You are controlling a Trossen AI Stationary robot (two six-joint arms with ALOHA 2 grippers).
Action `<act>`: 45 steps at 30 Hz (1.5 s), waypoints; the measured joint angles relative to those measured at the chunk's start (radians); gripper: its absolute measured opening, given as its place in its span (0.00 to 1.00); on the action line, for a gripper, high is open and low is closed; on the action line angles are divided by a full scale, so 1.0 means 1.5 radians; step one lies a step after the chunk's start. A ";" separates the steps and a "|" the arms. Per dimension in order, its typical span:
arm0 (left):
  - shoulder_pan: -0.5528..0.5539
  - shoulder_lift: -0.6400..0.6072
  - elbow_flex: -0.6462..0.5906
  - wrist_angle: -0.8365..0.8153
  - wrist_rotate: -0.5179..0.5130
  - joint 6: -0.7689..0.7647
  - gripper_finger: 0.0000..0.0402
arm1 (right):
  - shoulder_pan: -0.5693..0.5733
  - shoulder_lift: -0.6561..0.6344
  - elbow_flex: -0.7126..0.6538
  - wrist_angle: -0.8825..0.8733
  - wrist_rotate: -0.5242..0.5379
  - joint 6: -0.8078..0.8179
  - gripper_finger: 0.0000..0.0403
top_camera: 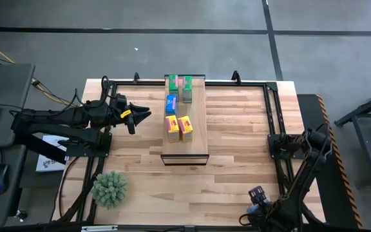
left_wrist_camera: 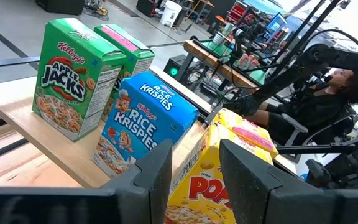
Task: Stack cereal on shelf
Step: Put the blue cereal on the shelf
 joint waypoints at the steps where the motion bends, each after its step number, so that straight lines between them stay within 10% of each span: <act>1: 0.000 0.000 0.000 0.000 0.000 0.000 0.32 | 0.000 0.000 0.000 -0.001 0.007 0.000 0.68; 18: 0.000 0.000 0.000 0.000 0.000 0.000 0.32 | -0.089 -0.138 0.001 -0.124 0.027 -0.024 0.38; 30: 0.000 0.000 0.000 0.000 0.001 -0.001 0.32 | -0.513 -0.309 0.239 -0.205 0.304 -0.073 0.38; 36: 0.000 0.000 0.000 0.001 -0.001 -0.002 0.32 | -0.732 -0.208 0.348 -0.200 0.132 -0.070 0.38; 45: 0.000 0.000 0.000 0.001 -0.011 -0.002 0.32 | -0.837 -0.015 0.472 -0.235 -0.026 -0.110 0.38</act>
